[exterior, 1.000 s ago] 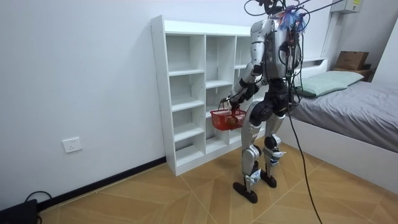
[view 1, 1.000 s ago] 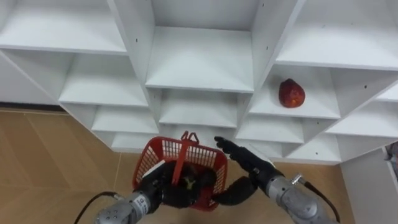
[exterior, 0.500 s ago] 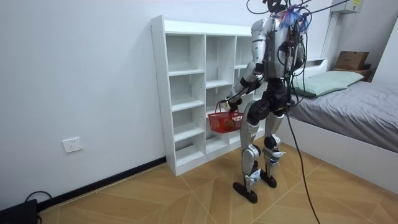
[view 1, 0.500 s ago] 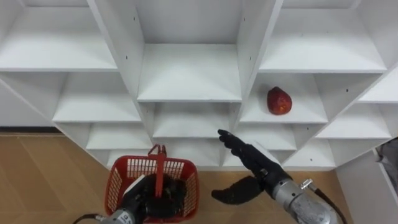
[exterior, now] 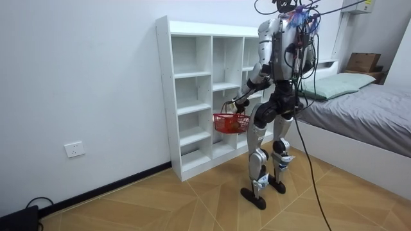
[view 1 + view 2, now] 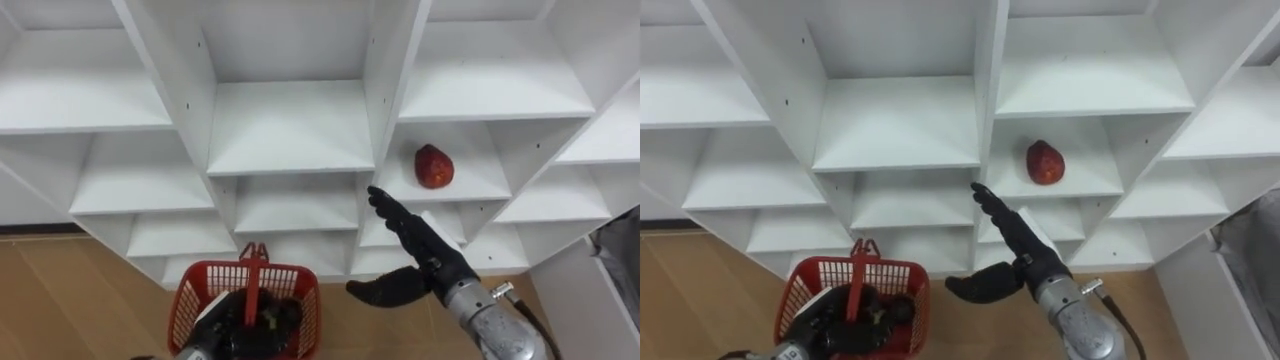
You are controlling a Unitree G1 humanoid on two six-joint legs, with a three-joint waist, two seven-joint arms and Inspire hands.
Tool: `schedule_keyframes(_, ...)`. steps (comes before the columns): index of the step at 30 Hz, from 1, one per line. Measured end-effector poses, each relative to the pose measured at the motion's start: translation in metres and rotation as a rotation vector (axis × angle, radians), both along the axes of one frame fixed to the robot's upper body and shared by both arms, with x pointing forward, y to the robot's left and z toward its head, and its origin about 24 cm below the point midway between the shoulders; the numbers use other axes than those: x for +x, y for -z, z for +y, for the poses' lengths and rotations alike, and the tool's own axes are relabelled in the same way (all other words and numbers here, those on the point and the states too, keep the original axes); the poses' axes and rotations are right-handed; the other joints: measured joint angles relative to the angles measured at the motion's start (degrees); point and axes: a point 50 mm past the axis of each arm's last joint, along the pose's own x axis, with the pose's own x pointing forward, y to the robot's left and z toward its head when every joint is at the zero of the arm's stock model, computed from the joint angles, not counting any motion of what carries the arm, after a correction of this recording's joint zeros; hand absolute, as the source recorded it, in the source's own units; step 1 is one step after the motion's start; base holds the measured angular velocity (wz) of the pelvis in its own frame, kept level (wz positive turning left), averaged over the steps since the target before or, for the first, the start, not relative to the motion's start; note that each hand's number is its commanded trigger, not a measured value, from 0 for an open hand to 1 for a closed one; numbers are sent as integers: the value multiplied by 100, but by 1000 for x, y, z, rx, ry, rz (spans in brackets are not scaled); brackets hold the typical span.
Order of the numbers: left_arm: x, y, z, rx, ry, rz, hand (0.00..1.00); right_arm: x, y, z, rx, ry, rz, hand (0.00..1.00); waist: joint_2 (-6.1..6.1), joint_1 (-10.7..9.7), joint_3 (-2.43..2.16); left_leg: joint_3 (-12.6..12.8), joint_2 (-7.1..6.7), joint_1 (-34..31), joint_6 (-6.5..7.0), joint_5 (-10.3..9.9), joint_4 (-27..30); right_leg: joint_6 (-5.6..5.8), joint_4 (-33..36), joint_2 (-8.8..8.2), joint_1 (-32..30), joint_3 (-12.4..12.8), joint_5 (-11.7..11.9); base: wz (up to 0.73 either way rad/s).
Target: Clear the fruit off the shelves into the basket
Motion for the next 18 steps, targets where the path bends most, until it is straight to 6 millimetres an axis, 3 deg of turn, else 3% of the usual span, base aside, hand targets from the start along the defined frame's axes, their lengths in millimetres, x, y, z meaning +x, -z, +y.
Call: schedule_keyframes(18, -7, -5, 2, -24, -24, -24, 100, -3, -8, -14, 17, 183, -76, 0, 13, -53, -31, 79, 13, 333, -13, -69, -53, 6, -6, 28, 215, 79, -32, -3)
